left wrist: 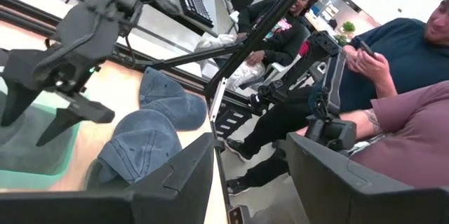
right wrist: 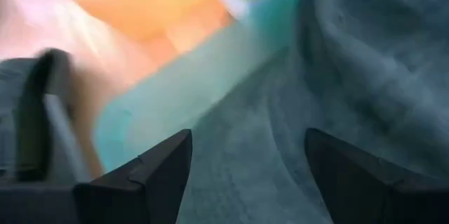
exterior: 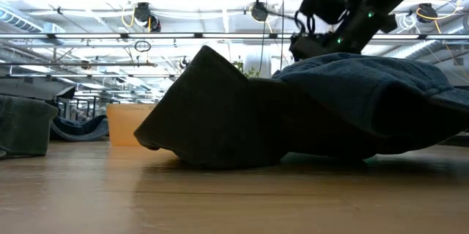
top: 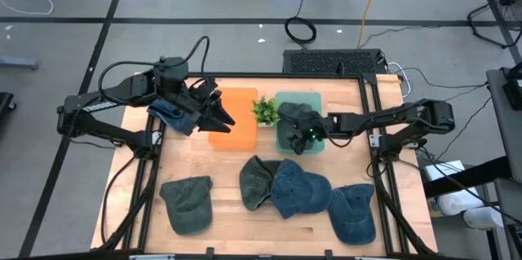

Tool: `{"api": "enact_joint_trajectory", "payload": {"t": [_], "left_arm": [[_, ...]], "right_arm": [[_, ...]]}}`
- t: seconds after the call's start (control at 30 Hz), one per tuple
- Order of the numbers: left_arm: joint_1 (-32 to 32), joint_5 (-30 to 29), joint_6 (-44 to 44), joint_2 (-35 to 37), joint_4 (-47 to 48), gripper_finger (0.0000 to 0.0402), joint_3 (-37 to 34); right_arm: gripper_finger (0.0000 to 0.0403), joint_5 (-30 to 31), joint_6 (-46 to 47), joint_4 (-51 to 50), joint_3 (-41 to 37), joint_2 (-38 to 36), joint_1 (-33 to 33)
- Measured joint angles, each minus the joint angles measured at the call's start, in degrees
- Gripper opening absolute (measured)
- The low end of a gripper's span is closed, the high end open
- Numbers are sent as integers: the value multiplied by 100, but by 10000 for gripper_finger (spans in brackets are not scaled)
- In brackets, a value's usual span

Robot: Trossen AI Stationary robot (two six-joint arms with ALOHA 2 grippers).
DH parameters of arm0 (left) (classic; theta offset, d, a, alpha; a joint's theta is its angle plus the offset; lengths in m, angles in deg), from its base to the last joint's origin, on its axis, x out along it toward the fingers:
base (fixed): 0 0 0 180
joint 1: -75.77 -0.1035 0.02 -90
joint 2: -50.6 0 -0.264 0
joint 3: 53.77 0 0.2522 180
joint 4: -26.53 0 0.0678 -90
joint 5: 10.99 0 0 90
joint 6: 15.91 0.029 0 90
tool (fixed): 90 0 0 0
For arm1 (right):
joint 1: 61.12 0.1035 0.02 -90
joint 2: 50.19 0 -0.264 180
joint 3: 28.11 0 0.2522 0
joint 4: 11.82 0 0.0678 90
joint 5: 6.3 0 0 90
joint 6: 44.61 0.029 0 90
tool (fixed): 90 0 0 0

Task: Pick & Place hat
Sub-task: Put the top gray cap into the green bin, then put the right gray cap into the green bin

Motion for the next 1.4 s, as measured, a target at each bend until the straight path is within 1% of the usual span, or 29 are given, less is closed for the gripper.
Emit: {"api": "enact_joint_trajectory", "payload": {"t": [0.1, 0.2, 0.3, 0.37, 0.7, 0.83, 1.07, 1.23, 1.3, 1.4], "left_arm": [[0, 0, -1, 0, 0, 186, 0], [0, 2, 19, -2, 0, 186, 0], [0, 2, 21, 0, 4, 186, 0], [2, 4, 37, 0, 4, 187, 0], [1, 4, 108, 0, 4, 186, 0], [0, 6, 368, 0, 4, 187, 0], [0, 2, 1058, 0, -45, 193, 0], [22, -3, 1655, -1, -78, 227, 0], [73, -6, 2050, 0, -66, 242, 0], [227, -17, 2788, 0, 99, 261, 0]], "right_arm": [[267, 105, -161, 46, 2, -208, 75], [267, 361, -173, -139, 2, -508, 131], [267, 316, -170, -272, 7, -829, 132], [267, 183, -227, -256, 4, -1039, 131], [267, 175, -637, -177, 4, -2222, 133], [267, 163, -612, 348, 4, -2585, 133], [267, -462, -73, 2255, 4, -2904, 133], [267, -1061, 344, 3708, 9, -2912, 92], [267, -1204, 486, 3974, 9, -2912, 74], [267, -1327, 825, 4093, 9, -2911, 69]]}}
